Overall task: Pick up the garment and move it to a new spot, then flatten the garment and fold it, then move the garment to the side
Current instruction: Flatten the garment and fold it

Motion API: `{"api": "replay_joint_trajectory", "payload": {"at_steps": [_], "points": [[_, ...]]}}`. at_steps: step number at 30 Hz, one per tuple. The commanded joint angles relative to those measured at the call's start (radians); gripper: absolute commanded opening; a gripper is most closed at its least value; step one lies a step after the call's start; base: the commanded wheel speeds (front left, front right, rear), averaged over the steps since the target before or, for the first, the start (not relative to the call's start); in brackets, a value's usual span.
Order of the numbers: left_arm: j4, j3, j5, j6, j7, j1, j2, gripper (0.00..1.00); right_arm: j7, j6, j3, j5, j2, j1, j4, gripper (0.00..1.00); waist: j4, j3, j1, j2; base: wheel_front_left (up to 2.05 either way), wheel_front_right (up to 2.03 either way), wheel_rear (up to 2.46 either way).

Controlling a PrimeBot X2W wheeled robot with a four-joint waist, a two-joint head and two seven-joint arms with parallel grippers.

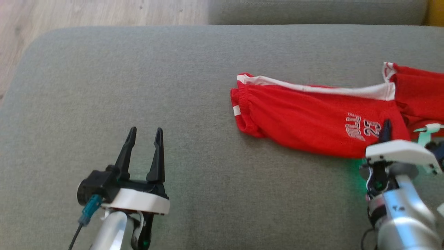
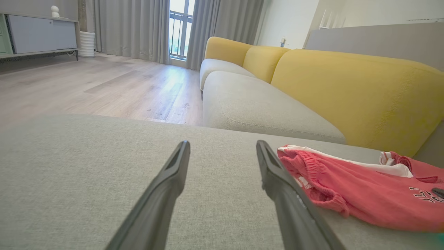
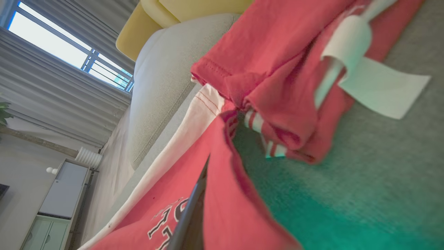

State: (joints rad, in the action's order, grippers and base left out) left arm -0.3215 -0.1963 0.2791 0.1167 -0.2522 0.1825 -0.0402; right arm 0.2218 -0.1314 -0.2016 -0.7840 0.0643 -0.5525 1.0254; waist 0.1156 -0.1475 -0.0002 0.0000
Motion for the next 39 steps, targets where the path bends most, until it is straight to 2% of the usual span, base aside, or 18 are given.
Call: {"api": "replay_joint_trajectory", "payload": {"at_steps": [1,13,23,32,39], "points": [[0.031,0.030,-0.008,0.008,-0.010,0.014,-0.010,1.00,0.012,0.001,0.031,-0.010,-0.014,-0.002,-0.038,0.00,-0.006,0.003,0.0002,0.0000,0.00,0.00,0.00],[0.022,0.010,-0.009,0.010,-0.010,0.009,-0.010,1.00,0.008,0.001,0.091,-0.070,-0.014,0.038,-0.117,0.00,0.012,0.006,0.0002,0.0000,0.00,0.00,0.00],[0.017,0.007,0.000,0.008,-0.010,0.004,-0.010,1.00,0.011,0.001,0.214,-0.157,-0.014,0.010,-0.176,0.00,0.048,0.033,0.0002,0.0000,0.00,0.00,0.00],[0.013,0.010,0.000,0.006,-0.010,-0.009,-0.010,1.00,0.017,0.001,0.429,-0.281,-0.014,-0.024,-0.230,0.00,0.103,0.054,0.0002,0.0000,0.00,0.00,0.00],[0.013,0.000,0.007,0.003,-0.010,-0.017,-0.010,1.00,0.027,0.001,0.583,-0.355,-0.014,-0.061,-0.220,0.00,0.146,0.051,0.0002,0.0000,0.00,0.00,0.00]]}}
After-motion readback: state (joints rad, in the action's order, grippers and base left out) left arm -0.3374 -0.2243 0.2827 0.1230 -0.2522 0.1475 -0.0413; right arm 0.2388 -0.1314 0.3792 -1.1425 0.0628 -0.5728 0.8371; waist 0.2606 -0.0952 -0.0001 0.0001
